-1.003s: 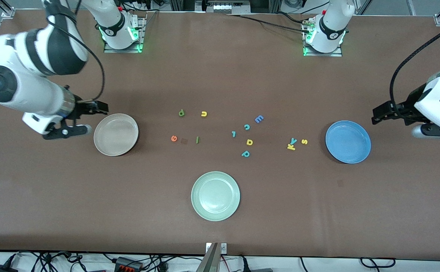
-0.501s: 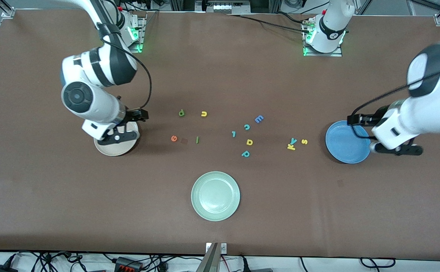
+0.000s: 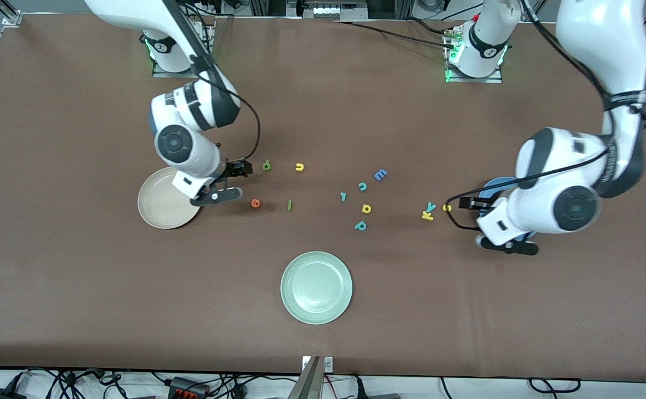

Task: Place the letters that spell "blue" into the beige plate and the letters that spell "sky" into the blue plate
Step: 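Grasp the green p with the right gripper while the left gripper grasps the y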

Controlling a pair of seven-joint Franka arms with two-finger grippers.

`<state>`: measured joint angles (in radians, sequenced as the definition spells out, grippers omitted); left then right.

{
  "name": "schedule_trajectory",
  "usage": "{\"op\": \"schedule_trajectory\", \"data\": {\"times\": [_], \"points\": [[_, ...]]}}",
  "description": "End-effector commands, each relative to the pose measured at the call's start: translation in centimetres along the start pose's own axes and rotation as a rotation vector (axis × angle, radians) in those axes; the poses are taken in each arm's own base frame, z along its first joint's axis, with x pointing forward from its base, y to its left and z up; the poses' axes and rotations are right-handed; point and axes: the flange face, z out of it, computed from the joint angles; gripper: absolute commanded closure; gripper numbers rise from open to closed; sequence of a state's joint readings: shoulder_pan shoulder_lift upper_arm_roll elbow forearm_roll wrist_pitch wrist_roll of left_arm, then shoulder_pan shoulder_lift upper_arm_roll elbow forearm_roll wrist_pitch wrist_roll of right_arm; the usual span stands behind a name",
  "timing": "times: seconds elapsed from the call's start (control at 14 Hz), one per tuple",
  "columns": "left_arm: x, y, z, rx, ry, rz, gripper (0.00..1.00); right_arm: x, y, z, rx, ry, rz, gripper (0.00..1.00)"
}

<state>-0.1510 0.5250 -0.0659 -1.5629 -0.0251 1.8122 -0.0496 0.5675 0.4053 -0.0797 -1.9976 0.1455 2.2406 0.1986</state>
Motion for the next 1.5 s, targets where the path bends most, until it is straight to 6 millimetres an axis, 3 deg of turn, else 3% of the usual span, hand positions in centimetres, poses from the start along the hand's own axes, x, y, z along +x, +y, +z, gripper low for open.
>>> {"op": "schedule_trajectory", "data": {"times": [0.0, 0.21, 0.36, 0.57, 0.93, 1.07, 1.15, 1.29, 1.43], "points": [[-0.6, 1.1, 4.9, 0.015, 0.047, 0.117, 0.0, -0.8, -4.4, 3.7, -0.012, 0.035, 0.022, 0.0], [0.1, 1.1, 10.0, 0.031, 0.091, 0.224, 0.0, -1.5, -6.9, 6.6, -0.029, 0.036, 0.036, 0.0], [-0.1, 3.4, 11.8, 0.041, 0.119, 0.262, 0.0, -2.0, -7.2, 7.5, -0.038, 0.022, 0.033, 0.0], [0.6, 4.0, 14.7, 0.071, 0.132, 0.297, 0.0, -2.3, -6.8, 8.1, -0.046, 0.001, 0.041, 0.0], [-0.4, 4.6, 16.7, 0.076, 0.085, 0.285, 0.01, -2.8, -6.8, 8.3, -0.054, -0.017, 0.073, 0.11], [-0.8, 4.9, 16.4, 0.079, 0.061, 0.292, 0.04, -2.8, -6.9, 8.3, -0.054, -0.017, 0.073, 0.15], [-0.8, 5.0, 16.4, 0.082, 0.061, 0.308, 0.12, -2.8, -6.9, 8.2, -0.053, -0.017, 0.073, 0.16], [-0.9, 5.0, 16.4, 0.082, 0.054, 0.308, 0.43, -2.9, -6.9, 8.2, -0.058, -0.032, 0.073, 0.23], [-1.2, 6.1, 16.4, 0.087, 0.044, 0.324, 0.74, -3.3, -7.3, 8.1, -0.062, -0.04, 0.065, 0.4]]}}
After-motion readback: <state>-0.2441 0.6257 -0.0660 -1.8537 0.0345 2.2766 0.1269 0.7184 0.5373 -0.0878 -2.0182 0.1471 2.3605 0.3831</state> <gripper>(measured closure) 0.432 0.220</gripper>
